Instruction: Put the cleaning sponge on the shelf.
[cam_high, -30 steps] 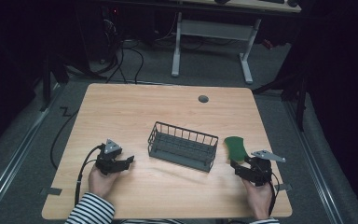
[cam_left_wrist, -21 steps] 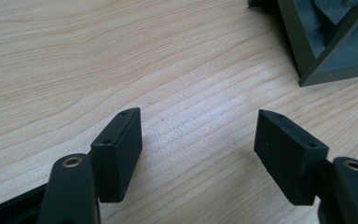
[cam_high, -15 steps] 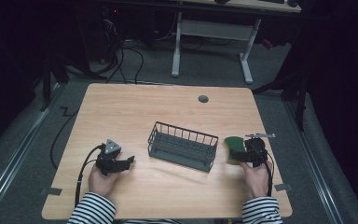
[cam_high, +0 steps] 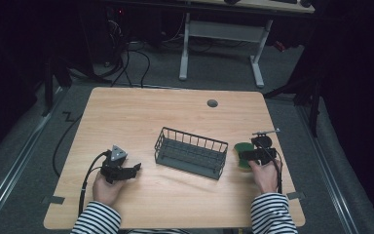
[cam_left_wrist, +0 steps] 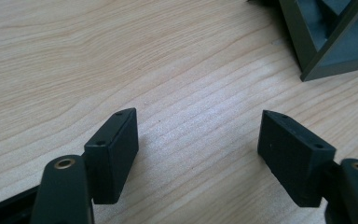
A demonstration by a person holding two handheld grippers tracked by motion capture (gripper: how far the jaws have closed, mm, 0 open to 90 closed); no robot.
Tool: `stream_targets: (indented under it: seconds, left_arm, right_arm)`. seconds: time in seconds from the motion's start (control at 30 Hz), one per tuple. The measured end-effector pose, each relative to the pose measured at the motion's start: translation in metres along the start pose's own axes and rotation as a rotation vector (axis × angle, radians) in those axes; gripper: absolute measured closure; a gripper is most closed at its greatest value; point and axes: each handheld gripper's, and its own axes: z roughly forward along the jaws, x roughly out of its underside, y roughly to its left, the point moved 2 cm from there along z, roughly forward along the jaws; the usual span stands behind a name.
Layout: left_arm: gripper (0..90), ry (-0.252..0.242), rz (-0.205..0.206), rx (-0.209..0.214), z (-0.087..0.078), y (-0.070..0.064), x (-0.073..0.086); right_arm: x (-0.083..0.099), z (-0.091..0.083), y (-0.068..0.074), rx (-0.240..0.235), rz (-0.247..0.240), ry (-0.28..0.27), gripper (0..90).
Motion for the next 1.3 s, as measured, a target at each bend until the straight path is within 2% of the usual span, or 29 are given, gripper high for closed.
stream_targets:
  seconds: [0.13,0.47,0.6,0.63,0.93,1.0,1.2,1.3]
  left_arm:
    - [29.0,0.004,0.01,-0.002,0.0,0.0,0.0]
    - [28.8,0.004,0.01,-0.002,0.0,0.0,0.0]
    - [28.8,0.003,0.007,-0.004,0.0,-0.001,0.0]
    - [28.8,0.002,0.007,-0.004,0.0,-0.001,0.0]
    - [28.8,0.002,0.006,-0.004,0.0,-0.001,0.0]
    - [28.8,0.002,0.006,-0.005,0.0,-0.001,0.0]
    - [28.8,0.002,0.006,-0.004,0.0,-0.001,0.0]
    - [28.8,0.0,0.001,0.0,0.0,0.0,0.0]
  right_arm:
    - [-0.003,0.006,0.0,0.015,0.0,0.029,15.0]
    - [-0.004,0.017,0.0,0.008,0.0,0.078,17.3]
    - [-0.004,0.022,0.0,-0.04,0.004,0.089,24.7]
    - [-0.003,0.023,0.0,-0.039,-0.001,0.092,25.5]
    - [-0.003,0.019,0.0,-0.065,-0.006,0.055,28.3]
    - [-0.003,0.014,0.001,-0.078,-0.009,0.027,28.4]
    - [-0.003,0.009,0.0,-0.097,-0.015,0.018,28.6]
    - [-0.003,0.012,0.0,-0.125,0.006,0.038,28.6]
